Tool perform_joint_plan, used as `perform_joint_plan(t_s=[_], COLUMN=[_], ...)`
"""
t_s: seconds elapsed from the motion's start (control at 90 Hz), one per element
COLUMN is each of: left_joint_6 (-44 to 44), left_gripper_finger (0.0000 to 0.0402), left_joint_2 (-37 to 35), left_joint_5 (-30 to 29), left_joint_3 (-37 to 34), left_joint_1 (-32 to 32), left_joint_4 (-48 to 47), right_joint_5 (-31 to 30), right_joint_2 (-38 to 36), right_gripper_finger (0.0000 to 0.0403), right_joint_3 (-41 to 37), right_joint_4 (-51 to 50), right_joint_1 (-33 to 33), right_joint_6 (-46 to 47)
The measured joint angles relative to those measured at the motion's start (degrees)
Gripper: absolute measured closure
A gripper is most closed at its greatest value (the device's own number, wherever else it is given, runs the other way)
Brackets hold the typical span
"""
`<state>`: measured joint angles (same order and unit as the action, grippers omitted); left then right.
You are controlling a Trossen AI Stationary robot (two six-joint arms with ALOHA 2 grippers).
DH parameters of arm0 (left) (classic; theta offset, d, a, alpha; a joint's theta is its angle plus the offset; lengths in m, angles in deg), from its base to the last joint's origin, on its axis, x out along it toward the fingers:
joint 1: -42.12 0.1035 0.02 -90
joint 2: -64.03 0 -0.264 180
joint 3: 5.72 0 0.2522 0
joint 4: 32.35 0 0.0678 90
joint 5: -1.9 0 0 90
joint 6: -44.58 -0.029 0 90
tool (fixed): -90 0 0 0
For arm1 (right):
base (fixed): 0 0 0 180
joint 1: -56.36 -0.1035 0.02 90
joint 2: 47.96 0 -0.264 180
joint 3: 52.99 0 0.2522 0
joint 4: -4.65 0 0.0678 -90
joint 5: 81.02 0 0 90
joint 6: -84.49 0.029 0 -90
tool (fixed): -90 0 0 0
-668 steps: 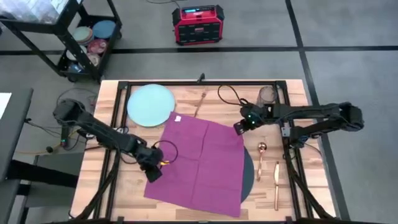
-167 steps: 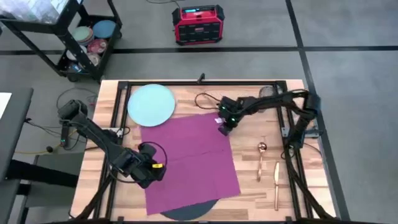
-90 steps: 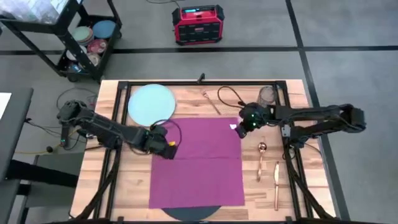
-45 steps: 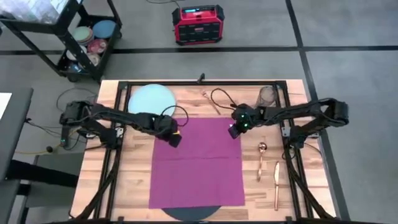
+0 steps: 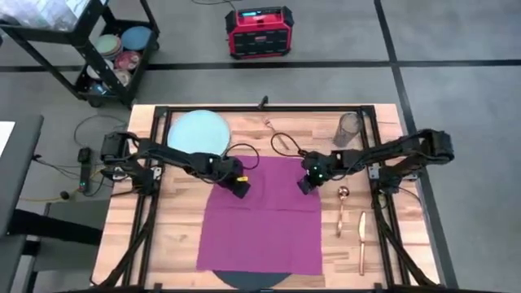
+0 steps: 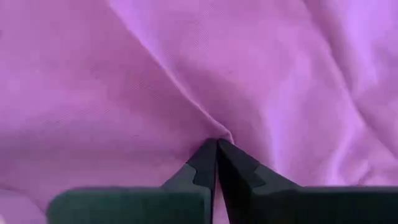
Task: Set table place
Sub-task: Fold the pink table napkin
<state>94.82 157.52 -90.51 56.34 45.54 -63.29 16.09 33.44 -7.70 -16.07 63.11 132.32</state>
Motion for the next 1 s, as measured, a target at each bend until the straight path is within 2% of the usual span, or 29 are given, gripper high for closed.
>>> perform_joint_plan(t_s=[0.156, 0.356, 0.533, 0.722, 1.0], left_joint_6=[-2.83, -9.1, -12.64, -16.82, -22.67], left_gripper_finger=[0.0401, 0.0401, 0.0401, 0.0401, 0.0401], left_joint_2=[-1.94, -5.63, -6.87, -6.89, -6.89], left_joint_5=[-1.21, -11.72, -15.52, -15.45, -12.16], left_joint_3=[2.83, 5.28, 4.73, 0.89, -4.38], left_joint_1=[2.6, 6.14, 12.38, 19.89, 28.56], left_joint_4=[-7.79, -23.44, -32.93, -34.28, -32.85], right_joint_5=[-3.7, -4.13, -4.19, -4.21, -4.2], right_joint_2=[-4.65, -5.54, -5.17, -5.17, -5.18], right_gripper_finger=[0.0403, 0.0403, 0.0403, 0.0403, 0.0403], right_joint_3=[0.0, 0.02, 0.02, 0.02, 0.02], right_joint_4=[-3.38, -6.33, -4.99, -4.76, -4.37], right_joint_1=[0.33, 2.44, 2.43, 2.47, 2.47], right_joint_6=[0.79, 0.13, -0.19, -0.74, -1.22])
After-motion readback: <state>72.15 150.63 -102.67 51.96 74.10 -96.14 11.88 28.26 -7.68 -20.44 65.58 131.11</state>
